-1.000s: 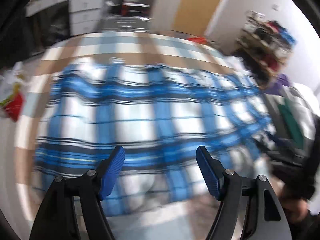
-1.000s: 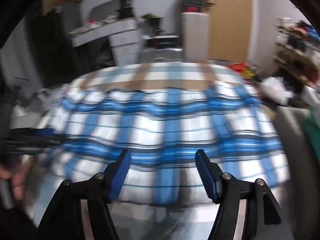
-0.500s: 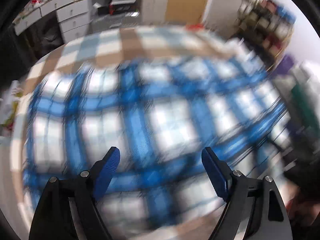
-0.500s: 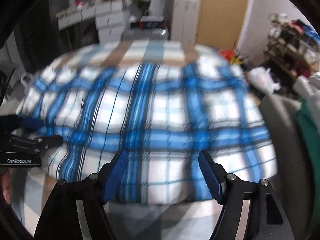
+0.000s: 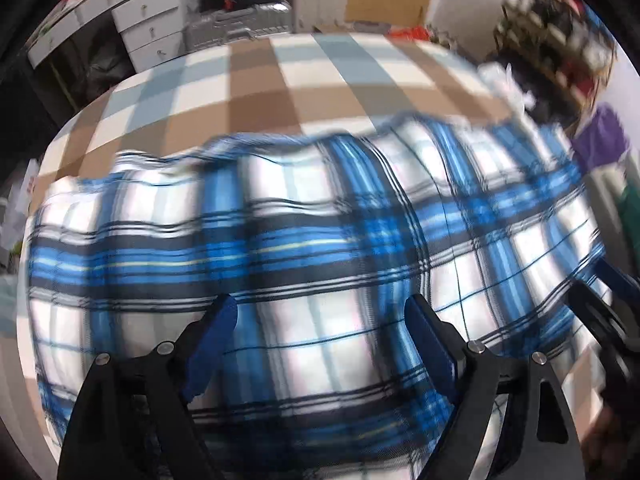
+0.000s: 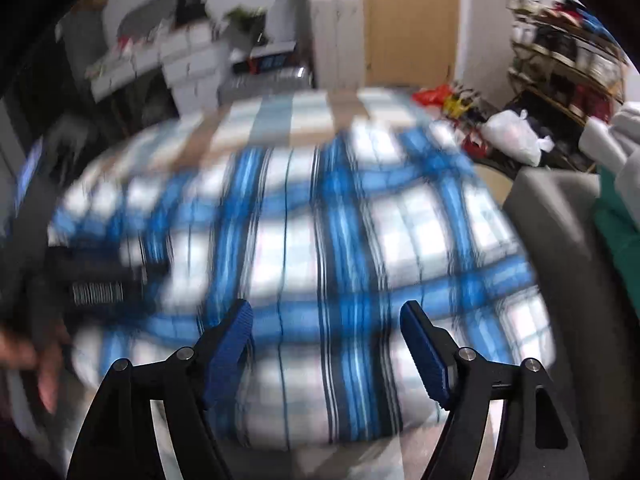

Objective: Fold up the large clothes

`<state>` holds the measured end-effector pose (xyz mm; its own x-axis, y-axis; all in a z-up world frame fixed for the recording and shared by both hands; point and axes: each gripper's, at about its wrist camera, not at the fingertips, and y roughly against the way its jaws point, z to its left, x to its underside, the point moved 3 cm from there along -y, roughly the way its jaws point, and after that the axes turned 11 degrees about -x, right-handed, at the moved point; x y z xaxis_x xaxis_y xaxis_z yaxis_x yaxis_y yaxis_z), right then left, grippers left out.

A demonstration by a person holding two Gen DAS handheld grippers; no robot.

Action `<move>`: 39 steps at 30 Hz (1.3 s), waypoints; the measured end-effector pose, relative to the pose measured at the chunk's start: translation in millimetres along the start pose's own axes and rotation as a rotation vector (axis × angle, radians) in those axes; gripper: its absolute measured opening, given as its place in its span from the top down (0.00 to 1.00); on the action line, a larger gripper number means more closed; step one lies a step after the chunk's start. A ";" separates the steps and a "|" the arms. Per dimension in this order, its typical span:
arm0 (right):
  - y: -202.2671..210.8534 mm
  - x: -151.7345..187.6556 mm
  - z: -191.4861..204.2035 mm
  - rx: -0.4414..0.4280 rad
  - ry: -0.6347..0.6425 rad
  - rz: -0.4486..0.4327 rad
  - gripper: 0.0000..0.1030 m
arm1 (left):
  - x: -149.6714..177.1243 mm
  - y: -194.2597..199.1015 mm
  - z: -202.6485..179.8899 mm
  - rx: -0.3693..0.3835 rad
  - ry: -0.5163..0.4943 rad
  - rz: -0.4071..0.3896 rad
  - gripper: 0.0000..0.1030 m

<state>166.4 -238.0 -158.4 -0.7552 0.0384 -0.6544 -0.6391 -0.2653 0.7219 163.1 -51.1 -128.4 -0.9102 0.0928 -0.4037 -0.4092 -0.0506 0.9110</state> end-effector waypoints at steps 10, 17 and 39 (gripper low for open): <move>-124.2 -47.8 53.0 0.023 0.160 0.321 0.21 | 6.9 -28.2 65.0 -0.210 0.006 -0.057 0.11; -78.1 -63.5 28.8 -0.004 0.121 0.224 0.32 | 4.5 1.3 86.5 -0.114 0.103 -0.118 0.12; -17.7 57.0 -15.4 0.047 0.060 0.235 0.25 | 50.0 -38.0 124.5 -0.132 0.064 -0.077 0.00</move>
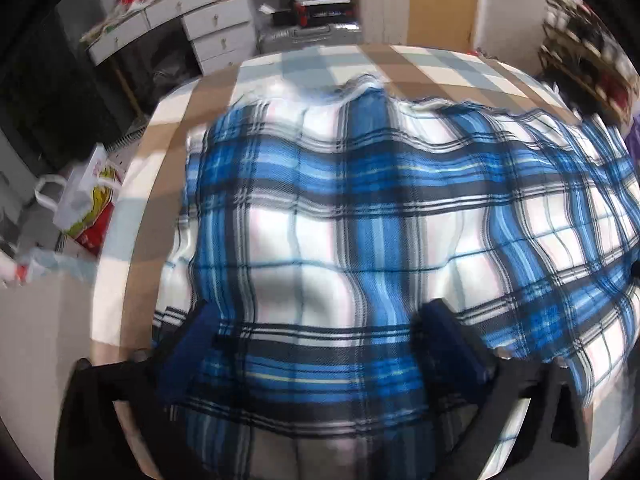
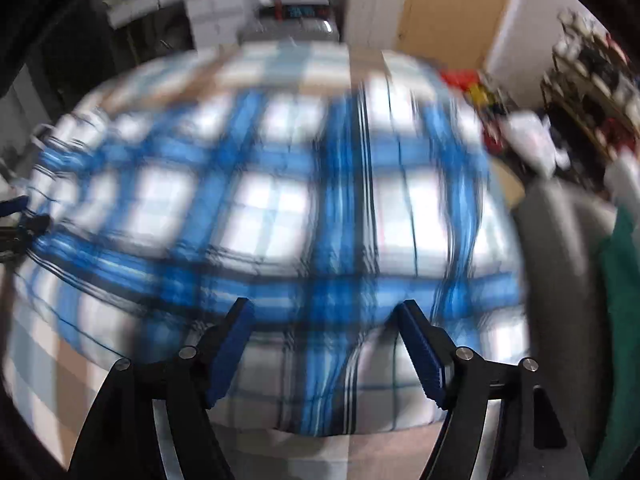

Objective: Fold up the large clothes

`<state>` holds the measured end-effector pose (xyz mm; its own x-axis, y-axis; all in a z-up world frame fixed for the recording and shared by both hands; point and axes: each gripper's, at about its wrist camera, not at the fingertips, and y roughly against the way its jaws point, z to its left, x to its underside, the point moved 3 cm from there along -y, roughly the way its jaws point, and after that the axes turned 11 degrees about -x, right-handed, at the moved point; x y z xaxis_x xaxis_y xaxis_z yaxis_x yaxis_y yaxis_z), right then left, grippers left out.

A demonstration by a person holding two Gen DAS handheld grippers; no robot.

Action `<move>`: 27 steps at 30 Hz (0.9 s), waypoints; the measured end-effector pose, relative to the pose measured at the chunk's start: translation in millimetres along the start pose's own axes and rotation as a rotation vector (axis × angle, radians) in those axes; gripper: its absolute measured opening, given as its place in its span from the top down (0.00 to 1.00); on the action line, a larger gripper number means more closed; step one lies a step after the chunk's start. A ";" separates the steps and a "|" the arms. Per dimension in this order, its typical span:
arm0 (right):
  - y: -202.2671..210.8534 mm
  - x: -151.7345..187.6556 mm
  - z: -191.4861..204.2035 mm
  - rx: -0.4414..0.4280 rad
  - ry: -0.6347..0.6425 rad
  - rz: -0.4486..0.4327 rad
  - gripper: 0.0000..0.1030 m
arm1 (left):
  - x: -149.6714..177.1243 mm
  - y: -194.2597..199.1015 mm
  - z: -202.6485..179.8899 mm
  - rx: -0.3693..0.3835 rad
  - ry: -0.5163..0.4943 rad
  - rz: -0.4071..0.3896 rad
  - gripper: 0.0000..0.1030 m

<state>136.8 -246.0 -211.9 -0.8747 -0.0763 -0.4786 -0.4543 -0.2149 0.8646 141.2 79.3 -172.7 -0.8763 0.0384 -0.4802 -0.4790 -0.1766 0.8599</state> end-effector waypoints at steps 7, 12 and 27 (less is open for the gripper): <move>30.7 1.5 4.0 -0.018 -0.050 -0.045 0.24 | -1.0 29.6 28.9 0.092 0.100 0.053 0.01; 14.2 16.1 -7.3 0.026 -0.037 -0.016 0.13 | 7.6 23.7 6.4 0.127 0.039 0.083 0.01; 19.5 88.9 -19.5 -0.021 0.027 0.013 0.13 | 42.8 27.4 -9.3 0.006 -0.032 0.119 0.01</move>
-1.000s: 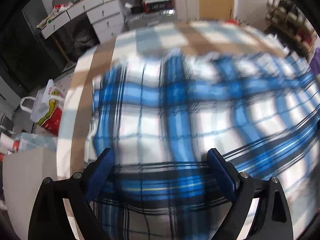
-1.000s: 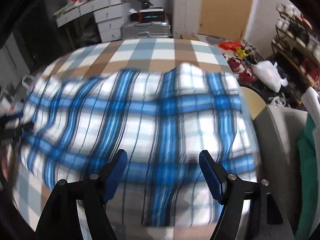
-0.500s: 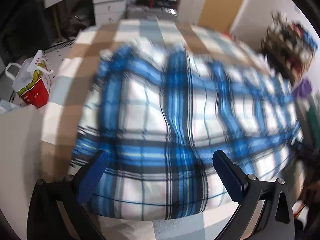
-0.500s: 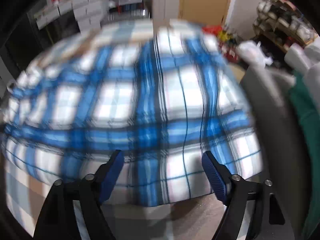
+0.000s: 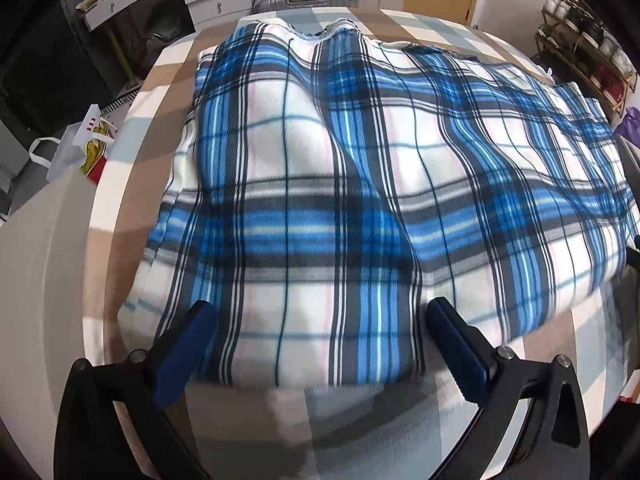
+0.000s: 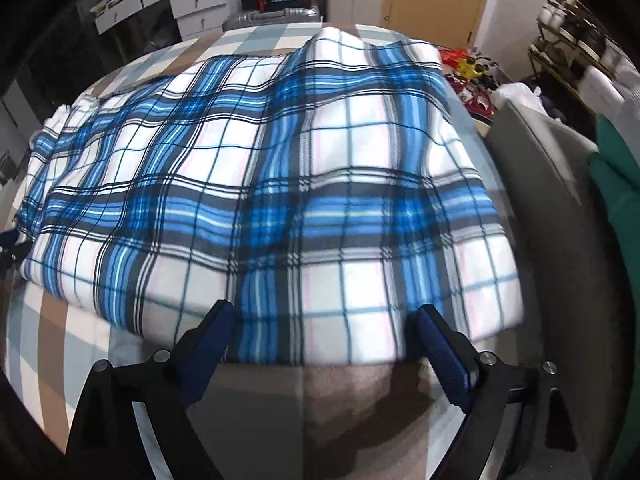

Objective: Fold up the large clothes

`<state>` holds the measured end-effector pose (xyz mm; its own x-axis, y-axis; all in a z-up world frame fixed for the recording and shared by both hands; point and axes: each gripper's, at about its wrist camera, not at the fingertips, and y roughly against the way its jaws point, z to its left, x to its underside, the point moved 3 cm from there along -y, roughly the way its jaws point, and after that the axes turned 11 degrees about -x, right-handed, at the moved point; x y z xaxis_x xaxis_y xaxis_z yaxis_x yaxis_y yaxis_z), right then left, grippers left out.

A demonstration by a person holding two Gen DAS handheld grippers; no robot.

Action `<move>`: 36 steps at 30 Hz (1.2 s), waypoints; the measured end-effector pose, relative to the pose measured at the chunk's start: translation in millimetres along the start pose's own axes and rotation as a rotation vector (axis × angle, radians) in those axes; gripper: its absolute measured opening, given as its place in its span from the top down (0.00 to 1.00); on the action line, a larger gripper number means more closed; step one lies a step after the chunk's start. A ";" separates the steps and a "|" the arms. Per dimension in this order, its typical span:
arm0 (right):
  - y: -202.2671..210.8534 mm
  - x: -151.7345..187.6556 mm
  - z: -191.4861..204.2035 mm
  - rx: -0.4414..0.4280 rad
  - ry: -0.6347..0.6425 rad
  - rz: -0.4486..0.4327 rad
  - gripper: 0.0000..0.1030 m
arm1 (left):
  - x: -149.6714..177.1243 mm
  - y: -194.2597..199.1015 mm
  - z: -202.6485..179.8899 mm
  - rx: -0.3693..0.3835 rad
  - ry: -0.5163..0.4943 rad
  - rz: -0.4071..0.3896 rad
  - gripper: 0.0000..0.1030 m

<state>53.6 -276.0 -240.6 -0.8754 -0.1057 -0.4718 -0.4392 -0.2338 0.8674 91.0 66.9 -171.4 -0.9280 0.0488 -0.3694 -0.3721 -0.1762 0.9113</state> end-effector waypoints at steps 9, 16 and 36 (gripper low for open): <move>46.5 -3.3 -46.3 -0.083 -0.154 -0.126 0.16 | -20.6 5.2 65.7 0.017 0.203 -0.063 0.01; 20.3 -31.7 -62.3 -0.052 -0.142 -0.056 0.16 | -27.0 -26.5 59.9 0.048 0.123 0.047 0.01; 27.7 -38.6 -49.2 0.077 0.104 -0.070 0.92 | -6.4 -2.9 43.1 -0.036 0.026 -0.027 0.78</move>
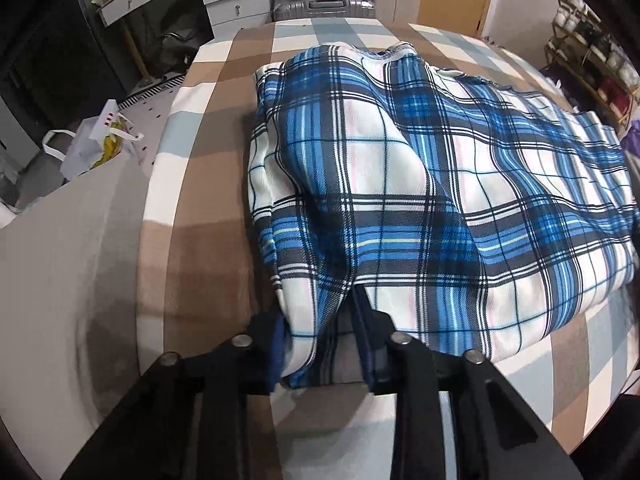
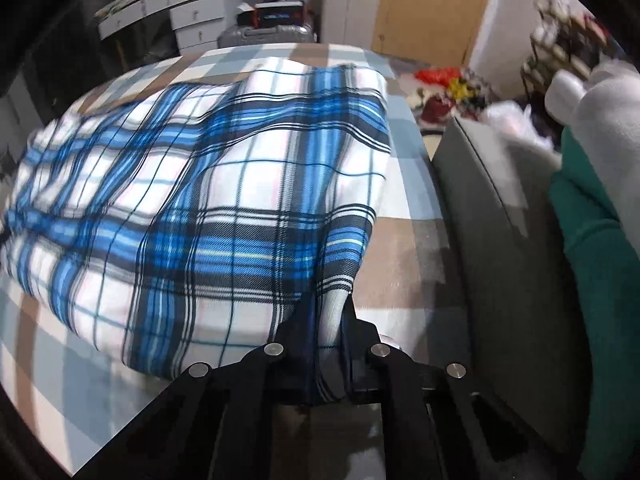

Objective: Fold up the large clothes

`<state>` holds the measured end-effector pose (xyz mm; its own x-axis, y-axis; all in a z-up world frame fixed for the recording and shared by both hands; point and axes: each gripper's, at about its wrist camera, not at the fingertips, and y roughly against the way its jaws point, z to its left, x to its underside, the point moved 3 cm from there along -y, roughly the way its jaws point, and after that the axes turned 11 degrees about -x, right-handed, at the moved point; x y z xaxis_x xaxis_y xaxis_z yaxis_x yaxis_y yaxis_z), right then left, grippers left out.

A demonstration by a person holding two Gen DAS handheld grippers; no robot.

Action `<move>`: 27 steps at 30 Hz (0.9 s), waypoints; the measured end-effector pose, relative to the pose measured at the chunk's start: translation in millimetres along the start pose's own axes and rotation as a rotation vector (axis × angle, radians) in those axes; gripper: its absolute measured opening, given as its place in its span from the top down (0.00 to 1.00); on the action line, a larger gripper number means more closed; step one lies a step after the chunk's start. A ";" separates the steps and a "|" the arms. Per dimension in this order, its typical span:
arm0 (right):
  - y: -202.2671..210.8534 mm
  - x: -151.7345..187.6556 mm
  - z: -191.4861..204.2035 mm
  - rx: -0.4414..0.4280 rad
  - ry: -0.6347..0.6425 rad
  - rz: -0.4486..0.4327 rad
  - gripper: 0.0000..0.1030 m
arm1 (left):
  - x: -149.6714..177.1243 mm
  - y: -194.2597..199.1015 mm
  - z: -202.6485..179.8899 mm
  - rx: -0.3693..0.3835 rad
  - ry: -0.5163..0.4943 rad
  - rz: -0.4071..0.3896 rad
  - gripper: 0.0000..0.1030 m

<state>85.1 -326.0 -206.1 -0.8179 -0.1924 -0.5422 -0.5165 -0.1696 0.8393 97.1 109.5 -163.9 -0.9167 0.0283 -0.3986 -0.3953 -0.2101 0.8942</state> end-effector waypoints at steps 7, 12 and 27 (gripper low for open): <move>39.0 44.7 10.0 0.019 0.058 -0.009 0.93 | 46.8 24.8 -8.2 -0.082 -0.127 0.017 0.85; 48.7 63.3 7.2 0.085 0.112 0.039 0.77 | 52.8 60.0 15.9 -0.252 -0.085 -0.005 0.86; 91.5 -21.3 95.9 -0.114 0.082 -0.277 0.21 | -44.4 -17.3 -39.8 0.025 -0.165 0.023 0.28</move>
<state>31.0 -244.7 -114.0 -0.6244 -0.2003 -0.7550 -0.6816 -0.3326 0.6518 147.0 73.0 -169.7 -0.9220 0.1839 -0.3408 -0.3734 -0.1883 0.9084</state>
